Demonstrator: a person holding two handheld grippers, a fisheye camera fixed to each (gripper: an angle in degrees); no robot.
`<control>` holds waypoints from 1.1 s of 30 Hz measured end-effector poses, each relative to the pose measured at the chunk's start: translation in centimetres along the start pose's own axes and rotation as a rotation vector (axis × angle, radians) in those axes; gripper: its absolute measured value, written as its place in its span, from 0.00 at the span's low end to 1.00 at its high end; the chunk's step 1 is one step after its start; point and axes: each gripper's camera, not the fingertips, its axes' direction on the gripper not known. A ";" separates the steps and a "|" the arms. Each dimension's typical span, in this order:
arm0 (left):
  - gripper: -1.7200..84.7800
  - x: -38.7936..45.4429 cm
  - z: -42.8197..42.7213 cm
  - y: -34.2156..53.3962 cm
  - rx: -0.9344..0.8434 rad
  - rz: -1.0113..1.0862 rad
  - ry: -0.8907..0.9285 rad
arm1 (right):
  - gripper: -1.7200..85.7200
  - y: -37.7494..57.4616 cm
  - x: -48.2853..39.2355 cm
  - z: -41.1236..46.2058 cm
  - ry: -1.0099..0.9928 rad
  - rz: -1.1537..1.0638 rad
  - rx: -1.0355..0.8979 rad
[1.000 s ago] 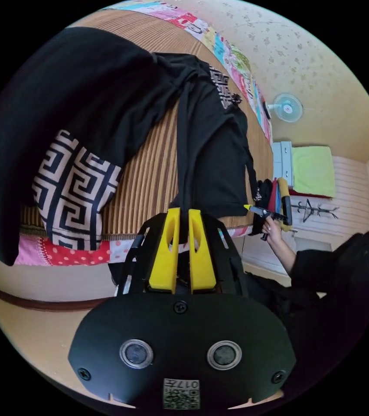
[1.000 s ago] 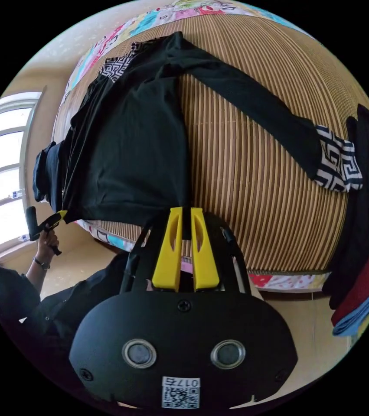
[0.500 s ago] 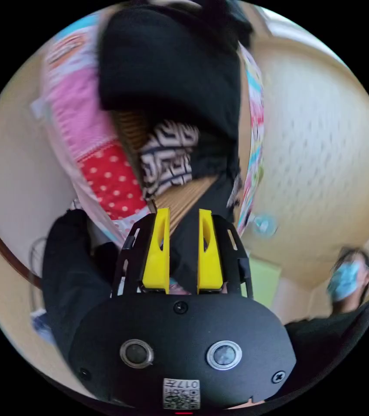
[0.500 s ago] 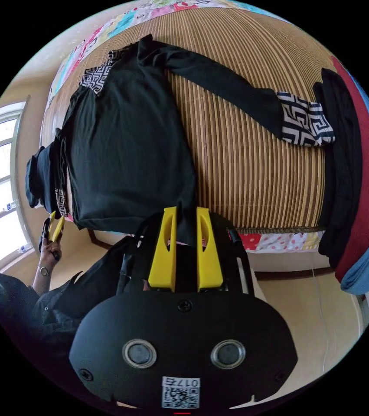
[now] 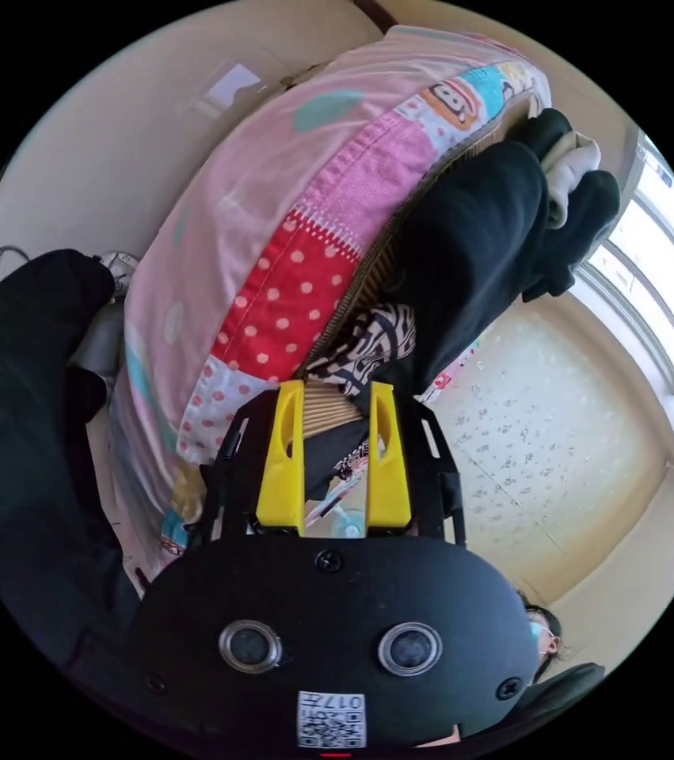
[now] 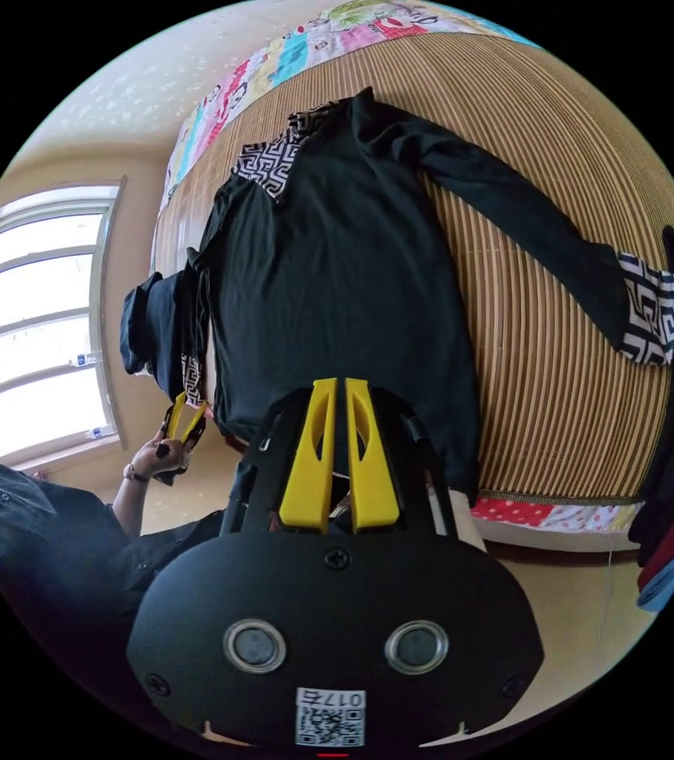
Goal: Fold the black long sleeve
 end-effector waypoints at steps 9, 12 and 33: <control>0.03 -1.5 1.0 0.5 -0.067 0.151 -0.201 | 0.04 0.1 -0.7 0.4 -0.049 -0.040 0.015; 0.02 1.0 0.0 3.9 -0.053 0.361 -0.209 | 0.04 -1.0 -1.8 0.3 0.005 -0.107 0.035; 0.01 19.2 7.4 25.1 -0.035 1.616 -0.135 | 0.04 -32.7 -10.1 5.6 0.079 -0.382 0.204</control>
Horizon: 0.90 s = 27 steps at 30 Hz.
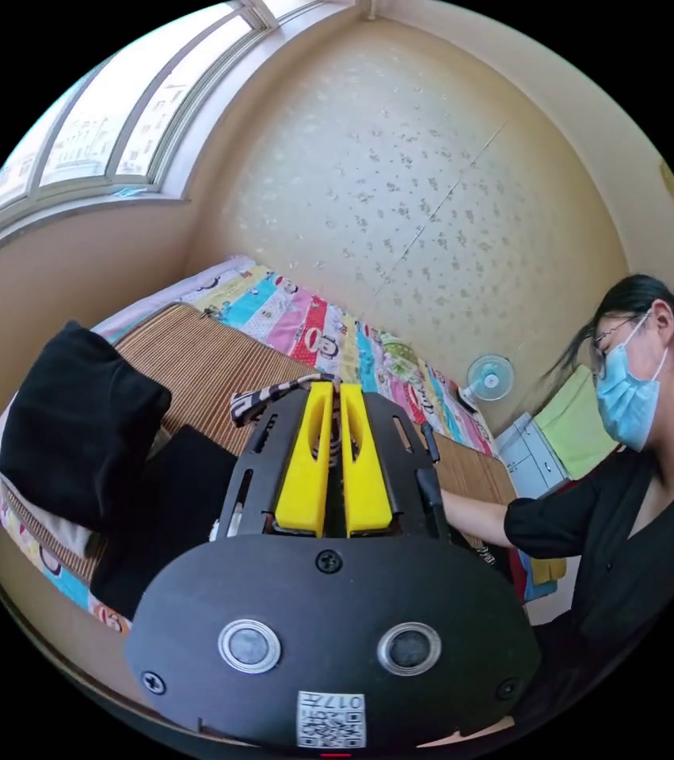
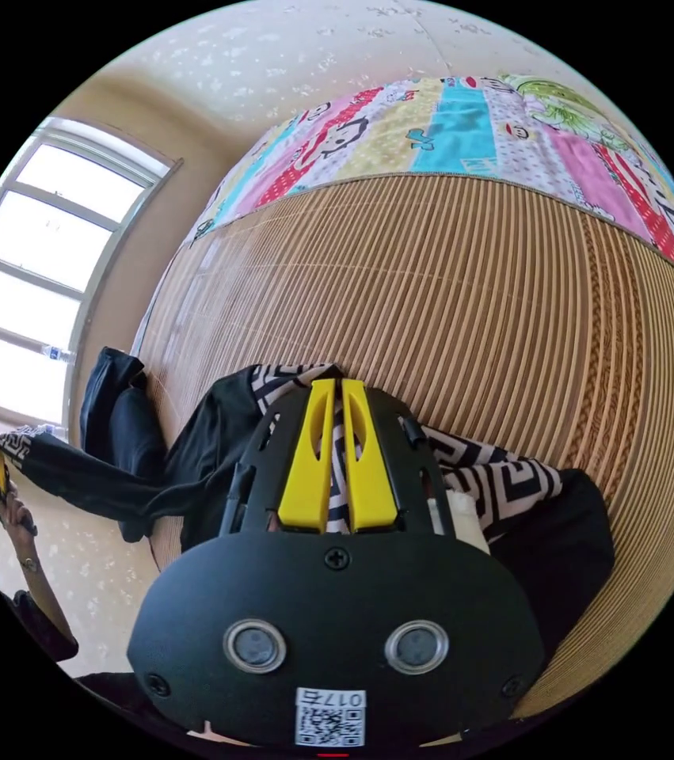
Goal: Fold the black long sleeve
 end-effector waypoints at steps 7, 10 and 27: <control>0.01 11.8 13.1 0.4 -0.005 0.172 0.380 | 0.05 9.2 2.5 -10.3 -0.178 0.051 0.195; 0.02 20.3 23.9 2.4 -0.115 0.228 0.606 | 0.05 15.5 5.6 -15.0 -0.186 0.166 0.261; 0.14 10.7 37.1 14.4 -0.459 -0.117 -0.117 | 0.12 21.4 17.1 -18.7 -0.161 0.479 0.328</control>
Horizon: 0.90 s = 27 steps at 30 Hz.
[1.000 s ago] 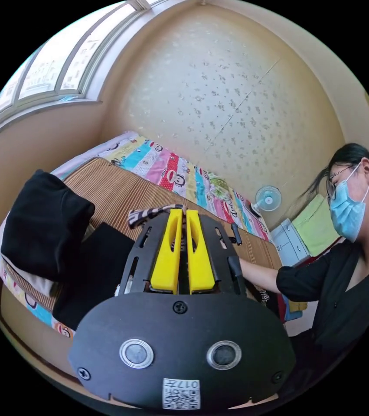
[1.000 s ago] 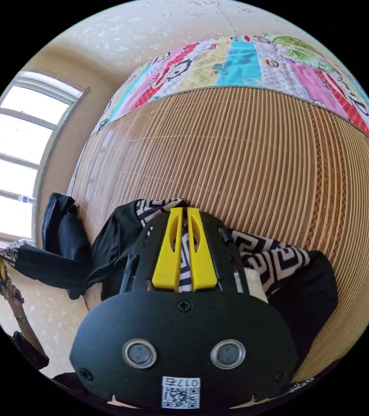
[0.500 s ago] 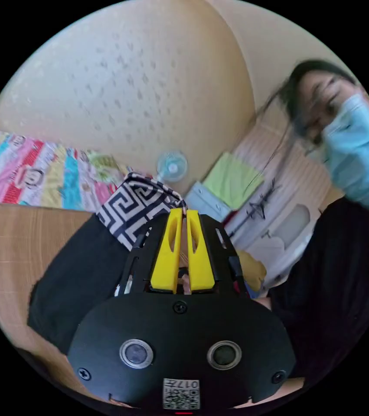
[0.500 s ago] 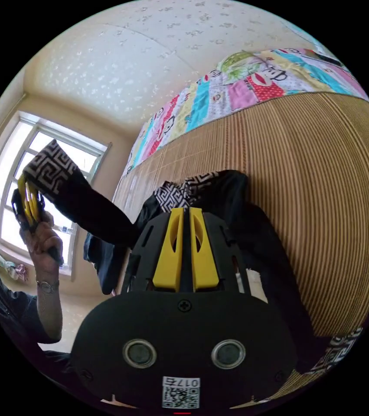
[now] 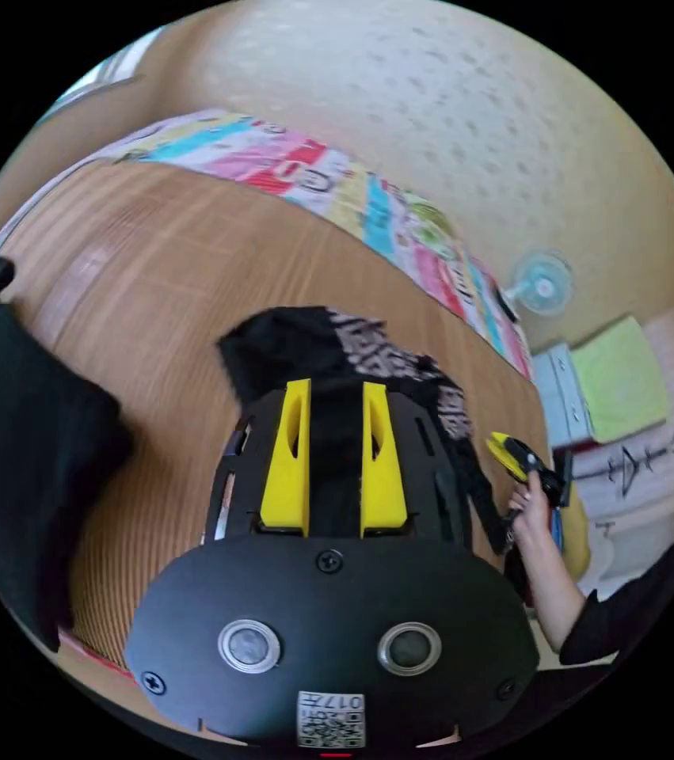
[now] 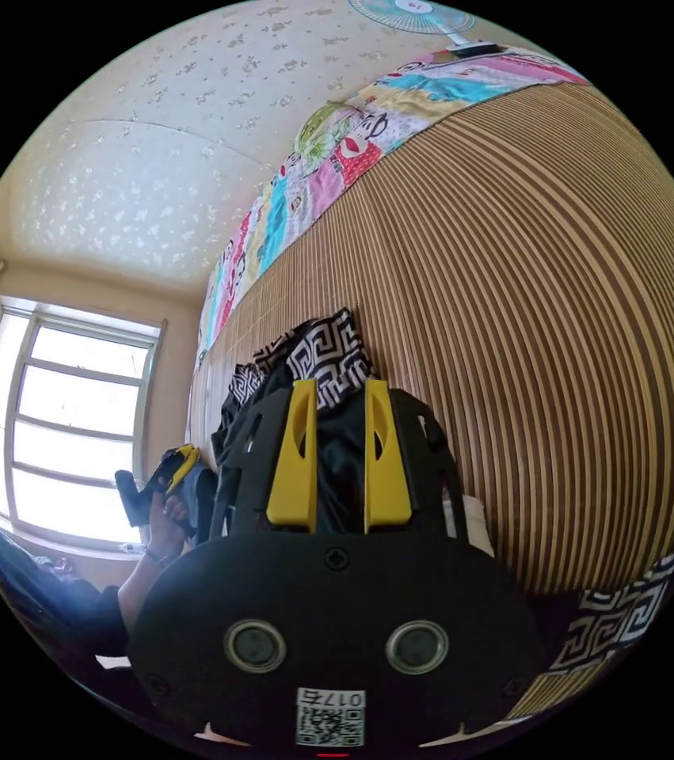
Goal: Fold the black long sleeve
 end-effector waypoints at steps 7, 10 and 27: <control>0.05 -3.7 5.2 -3.9 -0.111 -0.060 -0.087 | 0.07 -5.9 -1.5 6.3 0.095 -0.024 -0.219; 0.02 -5.6 2.2 -5.1 0.044 -0.093 0.084 | 0.06 -5.9 -3.8 4.1 0.070 -0.066 -0.140; 0.15 -10.6 1.1 -8.4 -0.185 -0.187 0.167 | 0.05 0.7 -3.4 5.8 0.164 -0.048 -0.114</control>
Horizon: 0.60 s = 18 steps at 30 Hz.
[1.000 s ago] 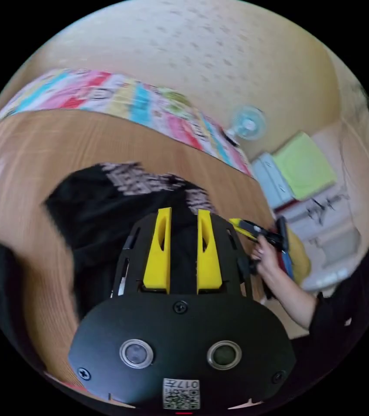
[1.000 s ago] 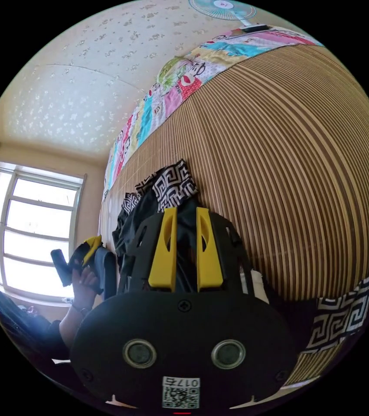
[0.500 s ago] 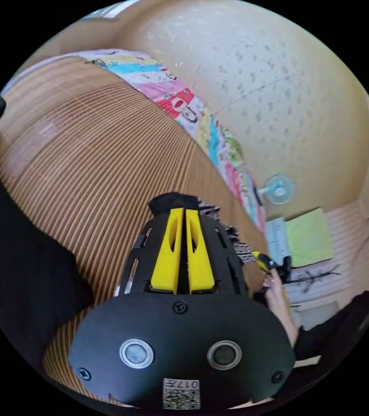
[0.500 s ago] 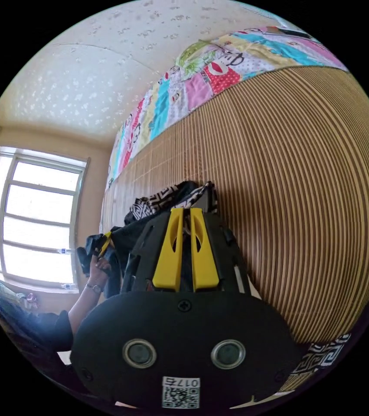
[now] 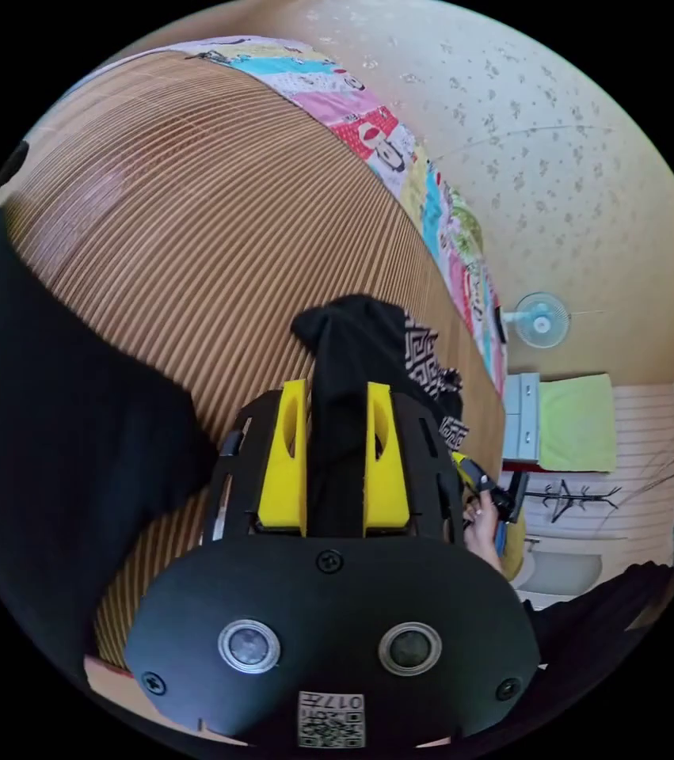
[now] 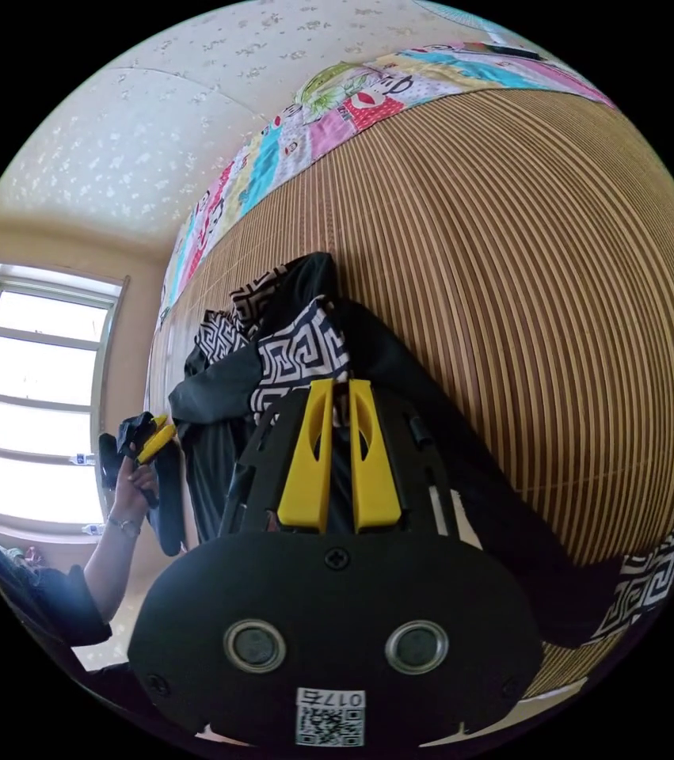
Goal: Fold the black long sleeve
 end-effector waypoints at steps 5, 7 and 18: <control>0.07 -1.0 1.4 1.7 -0.045 -0.017 -0.003 | 0.05 -0.7 -0.7 0.4 0.041 -0.005 -0.004; 0.04 -1.7 1.1 0.9 -0.078 -0.016 0.050 | 0.05 -1.5 -0.9 0.1 0.045 -0.011 0.011; 0.07 -3.6 -1.7 -2.9 -0.277 0.181 -0.023 | 0.08 -2.3 1.1 0.7 -0.017 0.055 0.014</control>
